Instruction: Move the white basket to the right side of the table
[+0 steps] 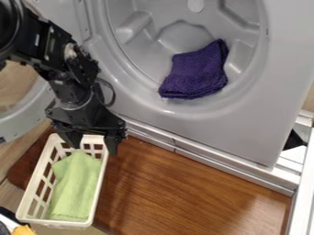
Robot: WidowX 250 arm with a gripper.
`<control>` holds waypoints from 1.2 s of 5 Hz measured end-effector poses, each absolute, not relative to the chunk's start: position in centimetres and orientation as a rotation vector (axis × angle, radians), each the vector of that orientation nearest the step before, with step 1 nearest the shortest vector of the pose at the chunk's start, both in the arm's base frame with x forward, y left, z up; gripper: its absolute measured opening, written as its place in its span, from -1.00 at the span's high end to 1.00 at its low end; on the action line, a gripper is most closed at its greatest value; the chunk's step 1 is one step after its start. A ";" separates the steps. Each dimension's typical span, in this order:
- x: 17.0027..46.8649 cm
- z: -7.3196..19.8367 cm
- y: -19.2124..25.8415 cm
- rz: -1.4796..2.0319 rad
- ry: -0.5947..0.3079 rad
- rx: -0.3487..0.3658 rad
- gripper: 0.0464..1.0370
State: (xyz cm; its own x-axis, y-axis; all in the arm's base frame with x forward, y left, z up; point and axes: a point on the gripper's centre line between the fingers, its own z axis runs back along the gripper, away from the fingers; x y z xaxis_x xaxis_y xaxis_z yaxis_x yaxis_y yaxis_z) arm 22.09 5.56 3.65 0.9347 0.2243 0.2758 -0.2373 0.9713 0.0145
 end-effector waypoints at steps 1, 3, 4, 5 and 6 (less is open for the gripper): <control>21.9 3.3 5.5 0.239 -0.260 0.044 -0.93; 22.3 -0.3 4.1 0.216 -0.242 0.016 -0.93; 22.2 -2.0 3.9 0.217 -0.231 0.026 -0.93; 22.2 -2.8 4.3 0.230 -0.222 0.050 -0.93; 22.1 -3.7 4.5 0.231 -0.191 0.063 -0.81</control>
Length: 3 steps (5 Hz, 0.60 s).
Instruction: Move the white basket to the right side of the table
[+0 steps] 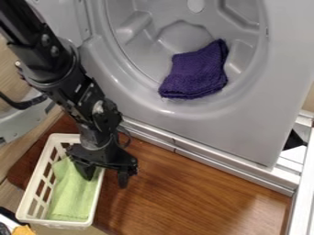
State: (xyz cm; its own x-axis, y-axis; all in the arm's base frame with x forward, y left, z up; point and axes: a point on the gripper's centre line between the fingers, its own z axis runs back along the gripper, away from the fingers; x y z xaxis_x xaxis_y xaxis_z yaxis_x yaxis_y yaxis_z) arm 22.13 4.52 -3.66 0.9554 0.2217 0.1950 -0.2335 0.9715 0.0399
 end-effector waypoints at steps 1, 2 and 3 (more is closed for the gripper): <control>22.3 -3.9 4.4 0.231 -0.187 0.080 -0.24; 22.4 -3.8 4.3 0.237 -0.196 0.092 0.38; 22.0 -4.0 4.0 0.229 -0.198 0.103 0.77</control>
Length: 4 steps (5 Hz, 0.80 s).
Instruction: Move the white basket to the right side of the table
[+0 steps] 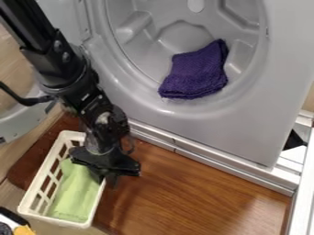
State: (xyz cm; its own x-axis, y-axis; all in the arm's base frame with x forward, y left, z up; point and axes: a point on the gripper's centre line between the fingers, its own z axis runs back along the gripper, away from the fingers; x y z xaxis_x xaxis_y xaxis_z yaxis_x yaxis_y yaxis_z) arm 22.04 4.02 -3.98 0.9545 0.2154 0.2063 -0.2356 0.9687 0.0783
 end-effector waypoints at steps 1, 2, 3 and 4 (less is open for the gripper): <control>22.0 -3.4 3.7 0.233 -0.199 0.114 0.88; 22.3 -2.0 2.8 0.225 -0.227 0.133 0.89; 22.6 -0.4 1.2 0.211 -0.290 0.126 0.89; 22.9 0.3 -1.8 0.162 -0.302 0.090 0.90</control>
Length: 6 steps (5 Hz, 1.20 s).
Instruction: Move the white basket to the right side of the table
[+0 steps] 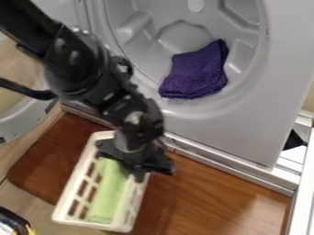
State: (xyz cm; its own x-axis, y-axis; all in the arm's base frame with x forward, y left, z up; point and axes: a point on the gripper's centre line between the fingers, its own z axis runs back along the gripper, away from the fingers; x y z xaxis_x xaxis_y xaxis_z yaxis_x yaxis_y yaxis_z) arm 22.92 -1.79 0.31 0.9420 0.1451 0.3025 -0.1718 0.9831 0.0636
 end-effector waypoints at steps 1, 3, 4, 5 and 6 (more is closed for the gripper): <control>23.8 0.7 -5.7 0.078 -0.325 0.043 0.91; 25.7 0.4 -12.7 -0.022 -0.355 -0.053 0.91; 26.3 -0.4 -15.0 -0.054 -0.340 -0.086 0.91; 26.8 -1.8 -16.3 -0.045 -0.312 -0.113 0.91; 27.1 -3.2 -17.0 -0.066 -0.301 -0.119 0.85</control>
